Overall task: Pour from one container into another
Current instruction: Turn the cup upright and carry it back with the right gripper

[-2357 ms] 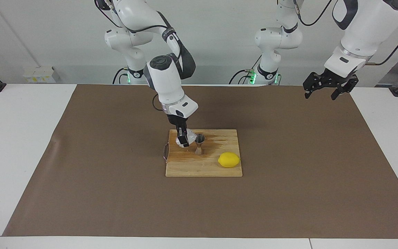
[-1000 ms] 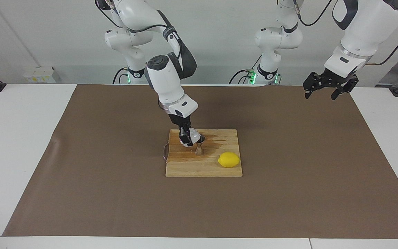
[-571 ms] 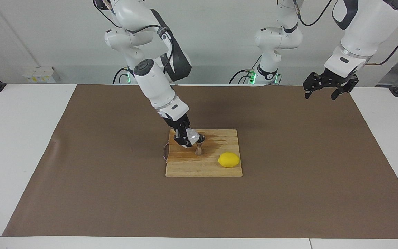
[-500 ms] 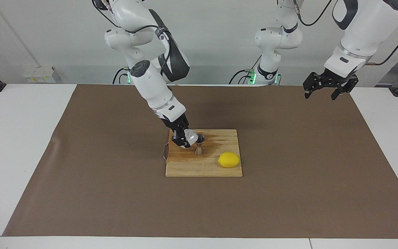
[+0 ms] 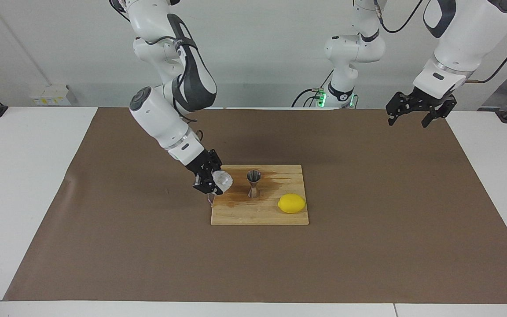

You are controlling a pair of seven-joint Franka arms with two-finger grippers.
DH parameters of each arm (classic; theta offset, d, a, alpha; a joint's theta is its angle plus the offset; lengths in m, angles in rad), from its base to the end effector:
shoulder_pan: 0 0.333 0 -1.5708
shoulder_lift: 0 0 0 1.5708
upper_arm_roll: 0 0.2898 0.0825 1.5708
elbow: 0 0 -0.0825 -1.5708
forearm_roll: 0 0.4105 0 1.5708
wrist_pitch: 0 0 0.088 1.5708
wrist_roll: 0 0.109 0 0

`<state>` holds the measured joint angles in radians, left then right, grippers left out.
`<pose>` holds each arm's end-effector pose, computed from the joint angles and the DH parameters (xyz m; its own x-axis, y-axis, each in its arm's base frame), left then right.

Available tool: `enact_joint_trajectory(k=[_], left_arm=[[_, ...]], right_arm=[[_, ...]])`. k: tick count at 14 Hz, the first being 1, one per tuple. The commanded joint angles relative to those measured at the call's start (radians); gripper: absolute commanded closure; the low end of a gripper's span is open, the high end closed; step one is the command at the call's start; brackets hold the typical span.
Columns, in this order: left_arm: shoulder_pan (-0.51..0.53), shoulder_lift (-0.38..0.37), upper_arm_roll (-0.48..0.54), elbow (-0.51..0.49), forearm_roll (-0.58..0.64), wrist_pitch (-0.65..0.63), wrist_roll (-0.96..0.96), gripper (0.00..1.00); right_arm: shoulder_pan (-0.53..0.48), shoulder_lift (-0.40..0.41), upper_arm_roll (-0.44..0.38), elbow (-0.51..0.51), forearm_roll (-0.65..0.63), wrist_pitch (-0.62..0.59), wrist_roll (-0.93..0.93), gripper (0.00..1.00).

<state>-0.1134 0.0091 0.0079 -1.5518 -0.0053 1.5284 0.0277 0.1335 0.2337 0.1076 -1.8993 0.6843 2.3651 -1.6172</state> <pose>0.5759 -0.0616 0.5968 0.9906 -0.1330 -0.0323 -0.1328 -0.9911 0.0061 0.6307 0.1612 0.3646 0.1020 0.8290 0.5499 0.9751 -0.1927 0.1097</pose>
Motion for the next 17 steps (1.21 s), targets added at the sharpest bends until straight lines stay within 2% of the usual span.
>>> enact_joint_trajectory(k=[1, 7, 11, 12, 13, 14, 17], left_arm=[[0.0, -0.029, 0.001, -0.031, 0.011, 0.001, 0.003, 0.0], [0.0, -0.029, 0.001, -0.031, 0.011, 0.001, 0.003, 0.0], [0.0, -0.029, 0.001, -0.031, 0.011, 0.001, 0.003, 0.0], [0.0, -0.029, 0.001, -0.031, 0.011, 0.001, 0.003, 0.0], [0.0, -0.029, 0.001, -0.031, 0.011, 0.001, 0.003, 0.0], [0.0, -0.029, 0.001, -0.031, 0.011, 0.001, 0.003, 0.0], [0.0, -0.029, 0.001, -0.031, 0.011, 0.001, 0.003, 0.0]], right_arm=[[-0.086, -0.022, 0.012, -0.058, 0.115, -0.058, -0.157, 0.94], [-0.277, -0.008, 0.012, -0.188, 0.184, -0.113, -0.456, 0.94], [-0.405, 0.084, 0.012, -0.219, 0.184, -0.148, -0.639, 0.93], [-0.411, 0.084, 0.012, -0.219, 0.184, -0.15, -0.644, 0.85], [-0.416, 0.084, 0.012, -0.218, 0.184, -0.159, -0.642, 0.64], [-0.416, 0.084, 0.011, -0.216, 0.184, -0.165, -0.635, 0.01], [-0.396, 0.026, 0.008, -0.213, 0.166, -0.167, -0.554, 0.0]])
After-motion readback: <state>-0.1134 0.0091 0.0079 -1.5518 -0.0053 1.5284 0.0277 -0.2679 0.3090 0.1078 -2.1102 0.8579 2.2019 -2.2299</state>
